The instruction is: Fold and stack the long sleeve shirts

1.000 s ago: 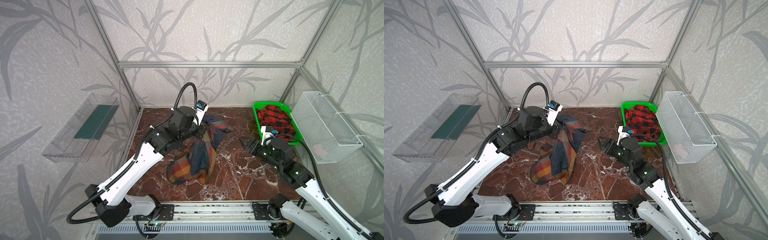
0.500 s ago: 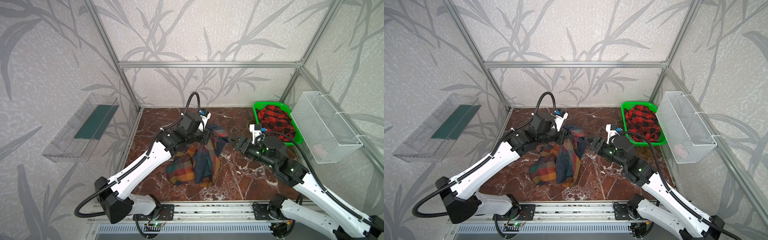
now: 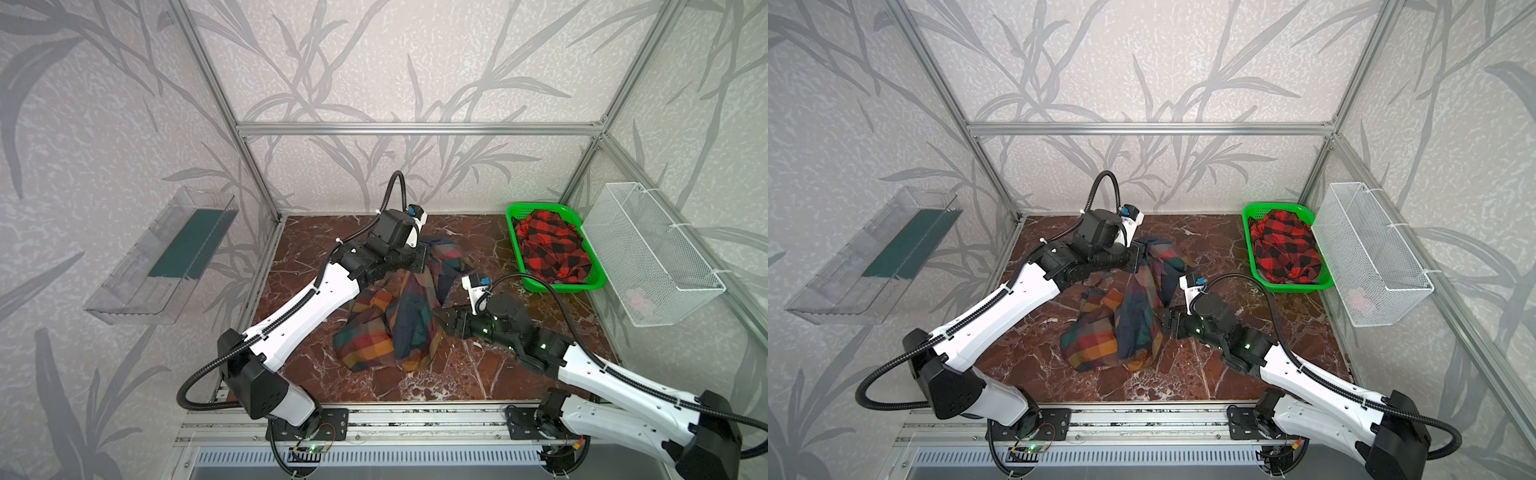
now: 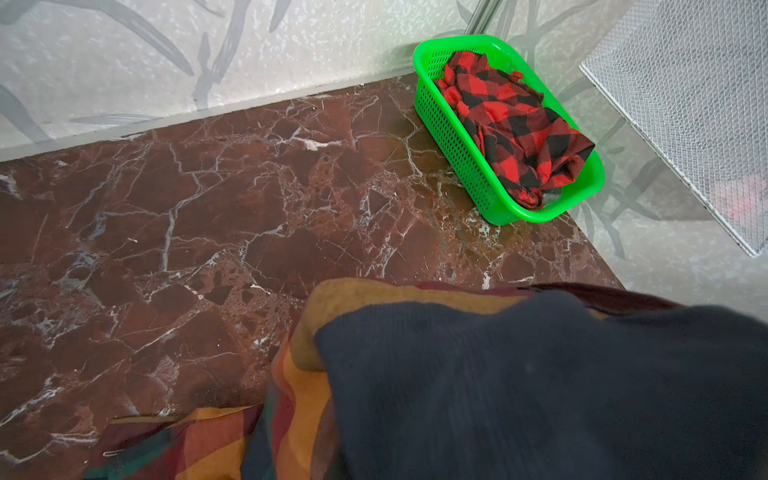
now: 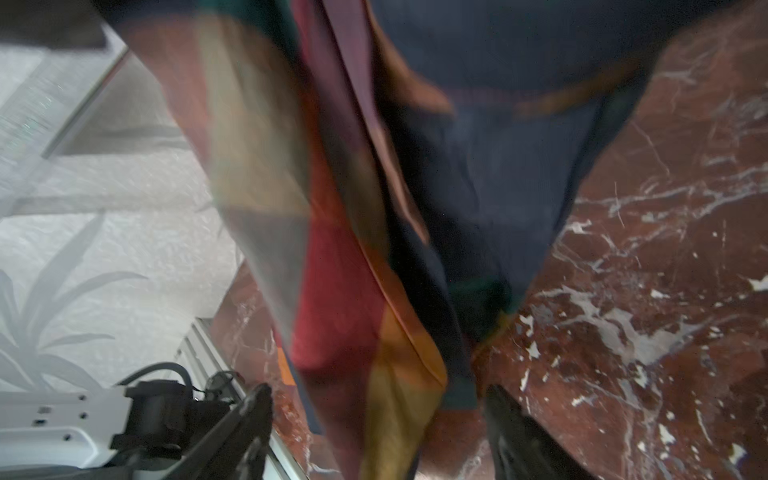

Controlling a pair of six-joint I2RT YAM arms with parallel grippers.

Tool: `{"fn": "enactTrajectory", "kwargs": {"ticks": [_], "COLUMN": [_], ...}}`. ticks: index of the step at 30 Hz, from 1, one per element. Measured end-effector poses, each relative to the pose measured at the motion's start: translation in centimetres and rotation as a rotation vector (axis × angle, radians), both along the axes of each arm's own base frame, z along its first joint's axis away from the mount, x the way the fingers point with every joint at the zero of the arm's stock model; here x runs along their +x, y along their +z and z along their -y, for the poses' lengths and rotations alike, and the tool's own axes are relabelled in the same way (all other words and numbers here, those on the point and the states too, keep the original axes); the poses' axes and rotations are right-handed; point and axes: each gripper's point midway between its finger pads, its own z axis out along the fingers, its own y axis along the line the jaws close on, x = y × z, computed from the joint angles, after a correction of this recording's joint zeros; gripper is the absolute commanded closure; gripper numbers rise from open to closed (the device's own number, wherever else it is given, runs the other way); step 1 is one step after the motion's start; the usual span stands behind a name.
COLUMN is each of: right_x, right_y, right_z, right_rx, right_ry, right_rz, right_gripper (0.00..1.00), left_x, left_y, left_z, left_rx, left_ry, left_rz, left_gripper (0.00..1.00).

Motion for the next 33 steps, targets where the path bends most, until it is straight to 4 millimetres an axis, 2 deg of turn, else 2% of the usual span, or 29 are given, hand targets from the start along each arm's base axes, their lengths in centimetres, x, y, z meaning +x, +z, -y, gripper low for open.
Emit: {"fn": "enactTrajectory", "kwargs": {"ticks": [4, 7, 9, 14, 16, 18, 21, 25, 26, 30, 32, 33], "right_x": [-0.5, -0.9, -1.0, -0.5, 0.0, 0.7, 2.0, 3.0, 3.1, 2.9, 2.2, 1.8], "right_y": [-3.6, -5.5, -5.9, -6.8, -6.8, -6.6, -5.9, -5.3, -5.0, -2.9, -0.5, 1.4], "right_z": [-0.8, -2.0, -2.8, -3.3, -3.0, -2.7, -2.2, -2.9, -3.0, -2.9, -2.7, -2.4], "right_rx": [-0.025, -0.041, -0.04, -0.078, -0.103, -0.135, -0.181, -0.214, -0.22, -0.206, -0.181, -0.155], "right_ry": [0.04, 0.077, 0.097, 0.102, 0.089, 0.064, 0.023, 0.028, 0.033, 0.048, 0.064, 0.069], "right_rz": [-0.048, -0.077, -0.075, -0.041, -0.006, 0.035, 0.105, 0.139, 0.148, 0.184, 0.201, 0.217], "right_gripper": [0.21, 0.27, 0.32, 0.6, 0.6, 0.54, 0.55, 0.96, 1.0, 1.0, 1.0, 1.0], "left_x": [1.4, 2.4, 2.8, 3.2, 3.2, 3.3, 3.4, 3.3, 3.3, 3.4, 3.5, 3.6], "left_y": [1.6, 2.6, 3.0, 2.7, 2.6, 2.4, 2.4, 3.2, 3.6, 5.0, 5.8, 6.3], "left_z": [0.0, 0.3, 0.6, 0.4, 0.1, -0.3, -1.0, -2.0, -2.2, -3.1, -3.6, -3.9], "left_rx": [-0.025, -0.036, -0.038, -0.022, -0.016, -0.01, -0.009, -0.011, -0.013, -0.018, -0.011, -0.005], "left_ry": [0.009, 0.008, 0.006, 0.007, 0.011, 0.018, 0.029, 0.041, 0.043, 0.04, 0.038, 0.037], "left_rz": [0.013, 0.019, 0.018, 0.002, -0.004, -0.014, -0.02, -0.013, -0.008, 0.017, 0.039, 0.057], "left_gripper": [1.0, 1.0, 1.0, 1.0, 1.0, 1.0, 1.0, 1.0, 1.0, 1.0, 1.0, 1.0]}}
